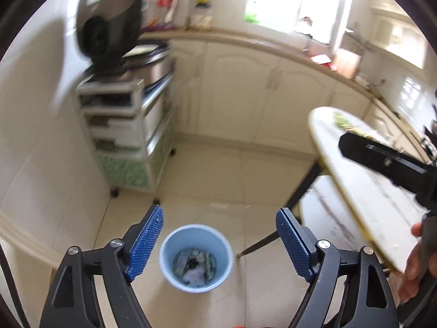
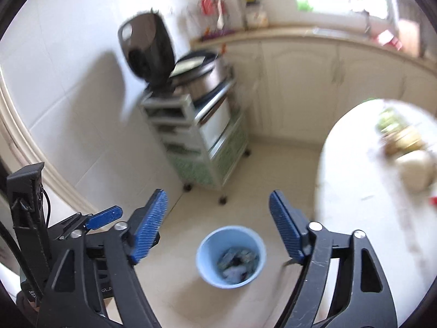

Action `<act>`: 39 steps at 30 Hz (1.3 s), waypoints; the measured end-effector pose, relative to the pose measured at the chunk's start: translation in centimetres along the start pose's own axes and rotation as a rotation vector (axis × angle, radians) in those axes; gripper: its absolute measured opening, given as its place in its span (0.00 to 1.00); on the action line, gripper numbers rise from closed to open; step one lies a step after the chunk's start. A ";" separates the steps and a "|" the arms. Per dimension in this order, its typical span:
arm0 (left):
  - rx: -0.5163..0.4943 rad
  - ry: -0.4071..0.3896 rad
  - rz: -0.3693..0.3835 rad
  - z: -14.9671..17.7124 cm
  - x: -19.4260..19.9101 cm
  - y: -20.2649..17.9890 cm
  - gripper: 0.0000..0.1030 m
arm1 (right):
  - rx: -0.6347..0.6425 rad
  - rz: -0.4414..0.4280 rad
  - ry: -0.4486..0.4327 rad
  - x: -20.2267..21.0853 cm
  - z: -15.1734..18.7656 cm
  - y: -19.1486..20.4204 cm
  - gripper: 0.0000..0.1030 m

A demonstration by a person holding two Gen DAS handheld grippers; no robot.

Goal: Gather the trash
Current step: 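Move both tools back over the table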

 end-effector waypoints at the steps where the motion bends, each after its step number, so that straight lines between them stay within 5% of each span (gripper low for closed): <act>1: -0.023 -0.009 0.012 -0.4 0.1 -1.6 0.82 | -0.002 0.013 -0.014 1.1 -0.4 -0.9 0.78; 11: -0.285 0.018 0.151 -3.4 -5.0 -18.5 0.92 | -0.096 0.307 -0.050 10.0 -0.4 -18.9 0.88; 20: -0.400 0.128 0.158 -6.4 -16.3 -27.6 0.92 | -0.221 0.390 0.036 10.5 3.2 -31.1 0.88; 31: -0.443 0.200 0.128 -9.6 -28.5 -31.2 0.90 | -0.184 0.340 0.135 6.5 6.3 -34.2 0.88; 39: -0.434 0.222 0.217 -9.7 -30.9 -31.6 0.58 | -0.122 0.305 0.177 4.2 5.9 -33.5 0.87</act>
Point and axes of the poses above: each gripper's, at about its wrist camera, not at the fingertips, and x roughly against the way its jaws point, y to its left, z to its underside, the point moved 9 cm from there along -x, roughly the way its jaws point, and after that the axes turned 7 degrees about z, right-handed, at the moved point
